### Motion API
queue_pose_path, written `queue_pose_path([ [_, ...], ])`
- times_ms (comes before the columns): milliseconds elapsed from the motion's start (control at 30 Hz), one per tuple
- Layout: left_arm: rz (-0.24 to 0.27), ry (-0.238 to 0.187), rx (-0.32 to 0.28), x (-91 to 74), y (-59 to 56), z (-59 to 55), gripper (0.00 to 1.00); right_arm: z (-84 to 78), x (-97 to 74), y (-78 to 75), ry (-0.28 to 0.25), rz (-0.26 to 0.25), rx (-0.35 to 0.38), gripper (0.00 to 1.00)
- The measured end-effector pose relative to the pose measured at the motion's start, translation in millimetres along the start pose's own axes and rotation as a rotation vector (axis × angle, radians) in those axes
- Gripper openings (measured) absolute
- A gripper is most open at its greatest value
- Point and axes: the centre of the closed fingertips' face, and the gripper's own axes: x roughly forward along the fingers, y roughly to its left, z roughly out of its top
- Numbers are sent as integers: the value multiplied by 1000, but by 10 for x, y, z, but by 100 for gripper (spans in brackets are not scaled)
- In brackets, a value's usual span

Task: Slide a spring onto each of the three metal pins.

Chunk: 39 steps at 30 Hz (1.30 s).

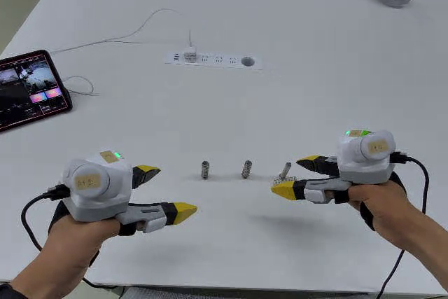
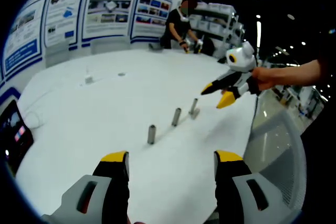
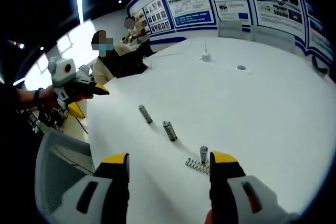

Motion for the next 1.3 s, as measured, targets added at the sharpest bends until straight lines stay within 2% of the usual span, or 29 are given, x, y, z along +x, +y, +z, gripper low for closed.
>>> queue_pose_path([
  [400, -15, 7, 4, 74, -64, 19, 67, -147, -145, -17, -27, -21, 44, 67],
  [833, -34, 10, 17, 155, -132, 56, 67, -240, -232, -28, -31, -29, 62, 69],
  [1133, -63, 17, 64, 225, -250, 155, 67, -287, -299, -34, -35, -38, 75, 70],
  [1300, -98, 35, 107, 310, -376, 194, 68, -321, -349, -33, -37, -44, 81, 71],
])
